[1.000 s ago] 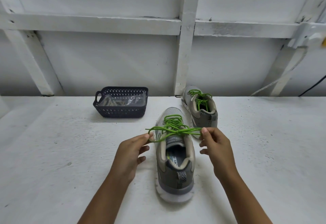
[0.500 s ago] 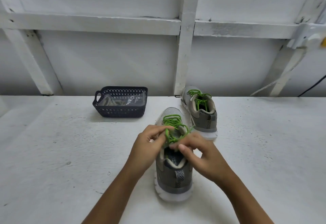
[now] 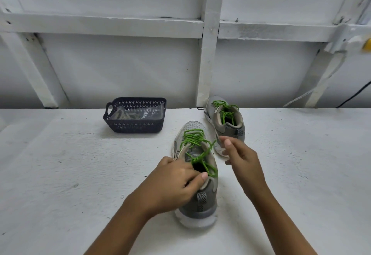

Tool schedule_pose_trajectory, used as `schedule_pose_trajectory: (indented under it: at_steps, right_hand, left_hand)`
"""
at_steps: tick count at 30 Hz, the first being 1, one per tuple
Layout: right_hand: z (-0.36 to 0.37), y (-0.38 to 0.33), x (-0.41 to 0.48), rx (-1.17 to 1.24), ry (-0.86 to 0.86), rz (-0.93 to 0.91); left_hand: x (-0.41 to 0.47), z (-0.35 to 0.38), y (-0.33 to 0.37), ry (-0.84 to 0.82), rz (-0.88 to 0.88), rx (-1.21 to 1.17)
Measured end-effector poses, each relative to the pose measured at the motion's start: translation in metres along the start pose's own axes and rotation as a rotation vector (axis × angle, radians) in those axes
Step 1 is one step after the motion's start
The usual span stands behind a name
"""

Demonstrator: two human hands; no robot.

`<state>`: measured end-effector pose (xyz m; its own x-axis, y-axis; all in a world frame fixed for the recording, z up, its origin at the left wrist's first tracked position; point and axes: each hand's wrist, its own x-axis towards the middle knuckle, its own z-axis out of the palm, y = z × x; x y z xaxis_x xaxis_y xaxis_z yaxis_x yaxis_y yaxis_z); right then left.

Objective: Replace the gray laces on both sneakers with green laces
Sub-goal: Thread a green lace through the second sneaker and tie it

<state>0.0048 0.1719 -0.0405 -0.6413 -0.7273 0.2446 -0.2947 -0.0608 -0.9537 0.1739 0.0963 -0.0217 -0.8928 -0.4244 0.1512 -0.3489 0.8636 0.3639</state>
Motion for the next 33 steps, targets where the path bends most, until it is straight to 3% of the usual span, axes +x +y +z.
schedule_pose_trajectory:
  at_steps: [3,8,13,20,24,29,33]
  right_hand:
    - [0.006,-0.003,0.005,-0.118,-0.056,-0.003]
    - [0.011,-0.009,0.004,-0.252,-0.169,-0.262]
    - [0.006,-0.016,-0.003,-0.541,-0.373,-0.437]
    - [0.013,-0.032,-0.012,-0.945,-0.641,-0.573]
    - [0.015,-0.038,-0.011,-0.992,-0.696,-0.488]
    - [0.011,-0.032,-0.007,-0.744,-0.552,-0.476]
    - [0.007,-0.020,-0.006,-0.372,-0.138,-0.273]
  left_hand:
    - [0.003,0.000,0.002,0.004,0.025,-0.008]
    - [0.003,-0.002,-0.008,0.161,0.087,-0.113]
    - [-0.001,-0.009,-0.016,0.338,-0.074,-0.306]
    - [0.004,-0.011,-0.015,0.400,-0.243,-0.437]
    - [0.005,-0.009,-0.016,0.409,-0.327,-0.470]
    - [0.006,-0.004,-0.021,0.437,-0.421,-0.431]
    - [0.008,0.005,-0.025,0.190,-0.579,-0.446]
